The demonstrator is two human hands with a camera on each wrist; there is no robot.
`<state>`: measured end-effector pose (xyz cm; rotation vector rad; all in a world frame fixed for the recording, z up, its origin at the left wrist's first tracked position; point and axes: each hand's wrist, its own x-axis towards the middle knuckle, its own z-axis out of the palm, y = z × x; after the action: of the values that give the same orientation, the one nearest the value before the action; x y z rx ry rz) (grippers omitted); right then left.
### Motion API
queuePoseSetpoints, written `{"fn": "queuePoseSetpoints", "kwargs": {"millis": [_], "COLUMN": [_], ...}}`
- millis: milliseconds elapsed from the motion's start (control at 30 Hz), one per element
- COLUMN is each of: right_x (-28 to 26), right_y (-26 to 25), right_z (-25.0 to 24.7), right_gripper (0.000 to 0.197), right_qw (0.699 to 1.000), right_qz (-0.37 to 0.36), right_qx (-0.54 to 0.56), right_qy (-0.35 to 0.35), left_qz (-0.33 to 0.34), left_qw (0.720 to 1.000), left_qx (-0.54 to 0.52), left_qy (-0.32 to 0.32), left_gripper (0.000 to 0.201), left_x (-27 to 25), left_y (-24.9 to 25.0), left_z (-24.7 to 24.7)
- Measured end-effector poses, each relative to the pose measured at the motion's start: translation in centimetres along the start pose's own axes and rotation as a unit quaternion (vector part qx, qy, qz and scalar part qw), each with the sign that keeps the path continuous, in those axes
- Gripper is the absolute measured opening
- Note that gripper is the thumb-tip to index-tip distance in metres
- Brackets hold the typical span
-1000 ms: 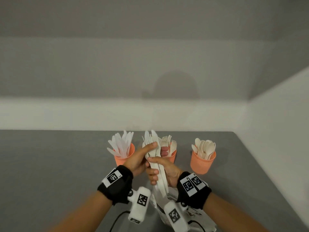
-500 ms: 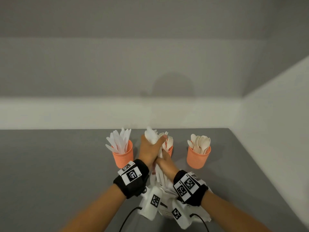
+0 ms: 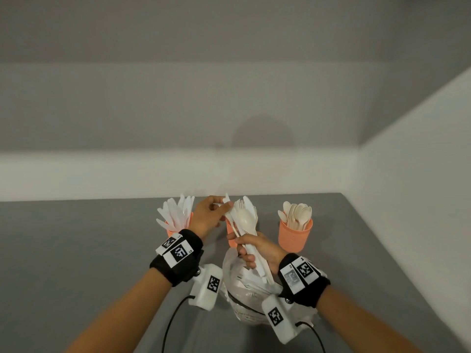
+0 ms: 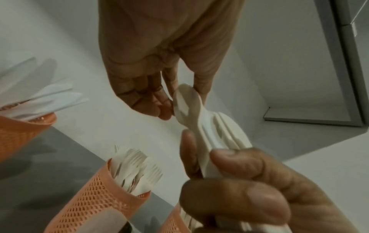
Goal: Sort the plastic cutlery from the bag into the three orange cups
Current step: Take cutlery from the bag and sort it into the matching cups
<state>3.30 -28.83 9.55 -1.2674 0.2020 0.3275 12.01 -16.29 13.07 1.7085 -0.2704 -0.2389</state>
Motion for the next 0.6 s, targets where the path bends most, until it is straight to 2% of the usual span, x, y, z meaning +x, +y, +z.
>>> {"fn": "queuePoseSetpoints", "kwargs": {"millis": [67,200,400,500,600], "right_x": [-0.2,-0.4,-1.0,-0.8,-0.6], "right_y": [0.0,0.1,-0.1,0.0,0.1], "right_z": [-0.2,-0.4,-0.7,-0.8,-1.1], "right_gripper": [0.014,0.017,0.016,0.016,0.019], "right_qw": [1.000,0.999,0.999,0.999,0.999], "right_qz": [0.011,0.024,0.026,0.021,0.020], "right_qx": [-0.004,-0.001,-0.013,-0.007,-0.004], "right_qy": [-0.010,-0.030,-0.037,-0.038,-0.042], "left_qz": [-0.026,-0.040,-0.016,-0.013,-0.006], "left_qw": [0.999,0.997,0.997,0.998,0.998], "left_qx": [-0.002,-0.027,-0.069,-0.065,-0.053], "left_qy": [-0.021,-0.055,0.033,-0.005,-0.043], "left_gripper": [0.011,0.020,0.017,0.023,0.018], "left_x": [0.0,-0.2,0.2,0.0,0.0], "left_y": [0.2,0.6,1.1,1.0,1.0], "left_z": [-0.3,-0.5,-0.5,-0.5,-0.6]}}
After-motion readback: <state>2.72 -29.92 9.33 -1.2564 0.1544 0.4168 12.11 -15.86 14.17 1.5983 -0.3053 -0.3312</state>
